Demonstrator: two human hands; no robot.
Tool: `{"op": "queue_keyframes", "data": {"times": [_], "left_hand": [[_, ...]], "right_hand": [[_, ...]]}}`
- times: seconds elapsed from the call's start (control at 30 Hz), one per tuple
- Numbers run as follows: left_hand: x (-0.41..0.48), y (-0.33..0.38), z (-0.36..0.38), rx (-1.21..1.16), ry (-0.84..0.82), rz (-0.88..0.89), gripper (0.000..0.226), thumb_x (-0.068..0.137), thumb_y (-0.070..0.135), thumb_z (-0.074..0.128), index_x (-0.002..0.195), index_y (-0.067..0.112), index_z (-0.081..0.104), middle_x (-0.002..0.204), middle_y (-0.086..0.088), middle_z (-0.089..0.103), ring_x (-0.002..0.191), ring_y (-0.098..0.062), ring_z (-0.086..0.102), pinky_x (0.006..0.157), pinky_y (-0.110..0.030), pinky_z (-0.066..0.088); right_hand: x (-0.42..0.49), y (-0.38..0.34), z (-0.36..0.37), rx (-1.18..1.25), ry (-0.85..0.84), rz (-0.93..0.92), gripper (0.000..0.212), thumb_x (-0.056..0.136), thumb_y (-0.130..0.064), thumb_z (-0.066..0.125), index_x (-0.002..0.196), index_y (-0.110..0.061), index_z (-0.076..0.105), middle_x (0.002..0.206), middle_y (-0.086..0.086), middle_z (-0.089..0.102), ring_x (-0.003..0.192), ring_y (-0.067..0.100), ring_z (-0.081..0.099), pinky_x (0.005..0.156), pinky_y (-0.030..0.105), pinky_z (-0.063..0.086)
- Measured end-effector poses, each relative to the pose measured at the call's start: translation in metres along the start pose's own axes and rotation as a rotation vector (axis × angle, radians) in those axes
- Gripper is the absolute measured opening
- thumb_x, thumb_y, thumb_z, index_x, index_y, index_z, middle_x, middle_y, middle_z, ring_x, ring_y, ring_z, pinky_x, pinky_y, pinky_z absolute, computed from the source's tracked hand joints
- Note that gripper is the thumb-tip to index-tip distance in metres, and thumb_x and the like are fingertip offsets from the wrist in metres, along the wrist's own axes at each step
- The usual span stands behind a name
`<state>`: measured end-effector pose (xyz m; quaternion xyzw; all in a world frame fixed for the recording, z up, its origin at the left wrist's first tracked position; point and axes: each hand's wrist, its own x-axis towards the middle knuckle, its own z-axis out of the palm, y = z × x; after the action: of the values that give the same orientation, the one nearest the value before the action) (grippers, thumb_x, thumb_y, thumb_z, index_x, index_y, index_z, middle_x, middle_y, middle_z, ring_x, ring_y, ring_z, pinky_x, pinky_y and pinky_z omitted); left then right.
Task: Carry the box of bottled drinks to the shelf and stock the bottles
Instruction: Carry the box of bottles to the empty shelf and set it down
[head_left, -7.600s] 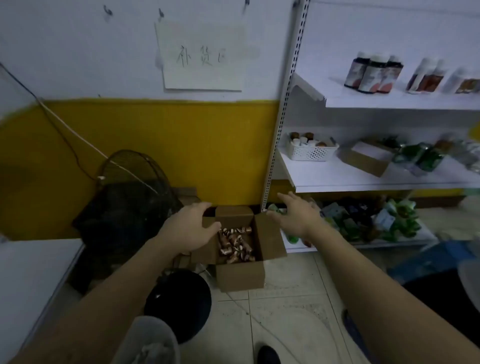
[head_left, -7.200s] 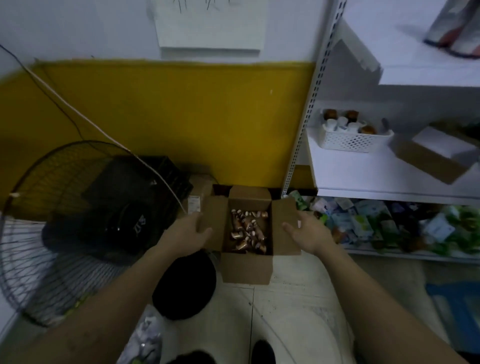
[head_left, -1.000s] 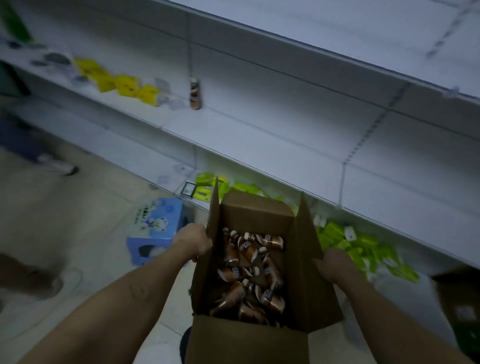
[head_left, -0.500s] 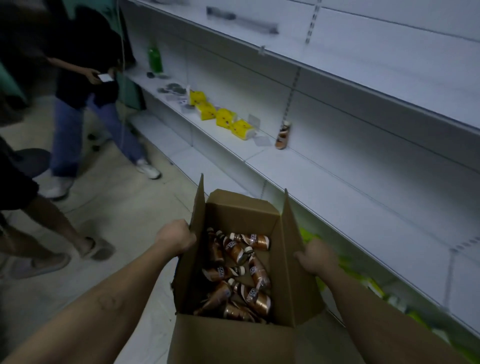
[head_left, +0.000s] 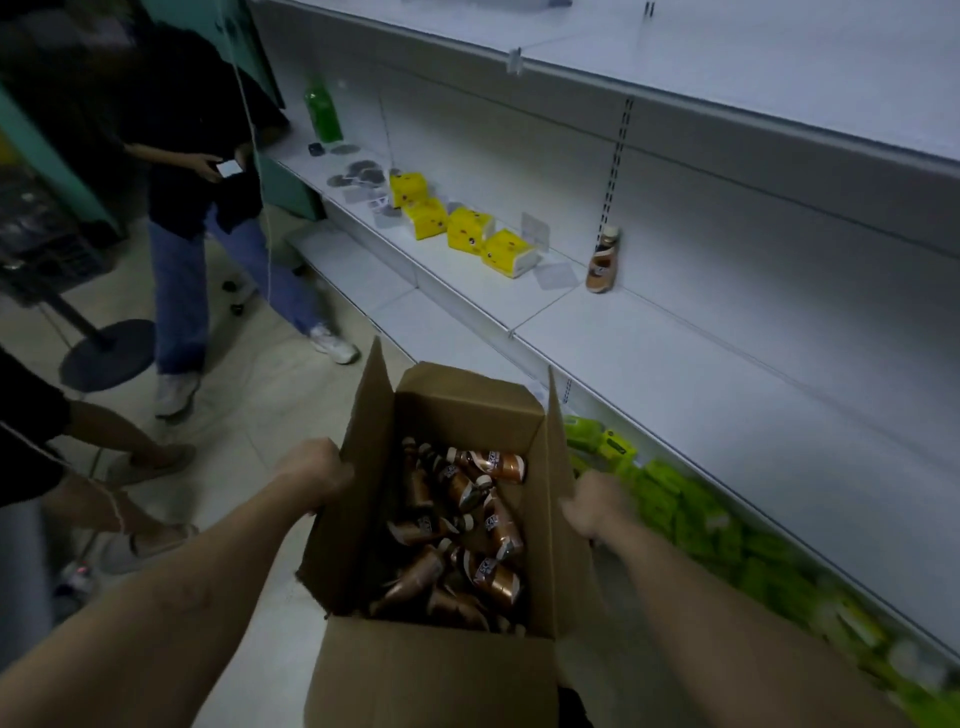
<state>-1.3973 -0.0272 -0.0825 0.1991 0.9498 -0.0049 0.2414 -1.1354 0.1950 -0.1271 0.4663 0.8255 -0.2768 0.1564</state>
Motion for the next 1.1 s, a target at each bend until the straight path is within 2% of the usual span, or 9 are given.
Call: {"op": "queue_keyframes", "data": {"times": [0.13,0.23,0.3,0.4,0.47,0.6,0.73,0.9,1.1], "left_hand": [[0.031,0.011,0.000,0.040,-0.042,0.052,0.025,0.092,0.036,0.054,0.086,0.013,0.061,0.070,-0.005,0.065,0.058,-0.016,0.066,0.053,-0.025,0.052],[0.065,0.023,-0.009,0.106,-0.089,0.135,0.028,0.092,0.038,0.052,0.080,0.014,0.060,0.070,-0.005,0.065,0.054,-0.017,0.066,0.052,-0.025,0.051],[0.090,0.033,-0.011,0.147,-0.110,0.219,0.030,0.092,0.038,0.050,0.079,0.013,0.060,0.068,-0.005,0.065,0.053,-0.017,0.066,0.052,-0.025,0.051],[0.124,0.049,-0.009,0.208,-0.129,0.395,0.034,0.091,0.037,0.049,0.072,0.011,0.059,0.062,-0.006,0.064,0.053,-0.018,0.065,0.051,-0.025,0.047],[0.138,0.059,-0.009,0.253,-0.143,0.514,0.034,0.090,0.037,0.048,0.072,0.010,0.058,0.066,-0.007,0.063,0.058,-0.021,0.065,0.058,-0.028,0.052],[0.145,0.080,-0.011,0.318,-0.188,0.736,0.036,0.092,0.040,0.046,0.083,0.008,0.062,0.080,-0.013,0.065,0.076,-0.029,0.066,0.073,-0.035,0.056],[0.124,0.118,-0.003,0.353,-0.209,0.976,0.037,0.091,0.038,0.050,0.078,0.005,0.063,0.075,-0.012,0.066,0.073,-0.029,0.066,0.070,-0.033,0.055],[0.051,0.184,0.036,0.453,-0.195,1.250,0.041,0.091,0.039,0.050,0.090,0.000,0.064,0.095,-0.021,0.066,0.091,-0.035,0.063,0.076,-0.036,0.051],[-0.055,0.227,0.110,0.575,-0.199,1.485,0.047,0.093,0.042,0.048,0.099,-0.002,0.065,0.108,-0.025,0.065,0.103,-0.037,0.060,0.080,-0.036,0.045]], "right_hand": [[0.013,-0.004,0.014,-0.056,0.020,0.080,0.038,0.088,-0.046,0.056,0.083,-0.012,0.071,0.087,0.005,0.071,0.081,0.023,0.067,0.075,0.032,0.056],[0.021,-0.008,0.021,-0.015,0.034,0.146,0.033,0.090,-0.041,0.056,0.078,-0.011,0.067,0.088,0.006,0.069,0.084,0.023,0.066,0.062,0.023,0.046],[0.022,-0.010,0.026,0.061,0.036,0.216,0.028,0.090,-0.036,0.057,0.082,-0.011,0.067,0.093,0.010,0.068,0.089,0.025,0.066,0.059,0.024,0.039],[0.012,-0.017,0.036,0.158,0.082,0.330,0.035,0.091,-0.037,0.056,0.102,-0.006,0.067,0.108,0.015,0.067,0.099,0.029,0.064,0.068,0.027,0.044],[-0.007,-0.026,0.047,0.197,0.111,0.429,0.038,0.092,-0.037,0.053,0.111,-0.007,0.066,0.113,0.016,0.066,0.104,0.031,0.063,0.075,0.031,0.046],[-0.059,-0.037,0.079,0.315,0.195,0.707,0.042,0.092,-0.040,0.055,0.105,-0.002,0.067,0.110,0.019,0.067,0.104,0.033,0.063,0.079,0.034,0.049],[-0.109,-0.035,0.102,0.474,0.315,0.933,0.038,0.091,-0.038,0.057,0.106,-0.004,0.068,0.106,0.018,0.068,0.100,0.034,0.065,0.074,0.032,0.048],[-0.182,-0.008,0.136,0.644,0.464,1.155,0.038,0.093,-0.038,0.054,0.110,-0.005,0.066,0.107,0.016,0.068,0.099,0.033,0.064,0.077,0.034,0.049],[-0.272,0.022,0.204,0.782,0.568,1.420,0.035,0.095,-0.038,0.052,0.101,-0.006,0.066,0.087,0.009,0.064,0.075,0.024,0.058,0.063,0.028,0.043]]}}
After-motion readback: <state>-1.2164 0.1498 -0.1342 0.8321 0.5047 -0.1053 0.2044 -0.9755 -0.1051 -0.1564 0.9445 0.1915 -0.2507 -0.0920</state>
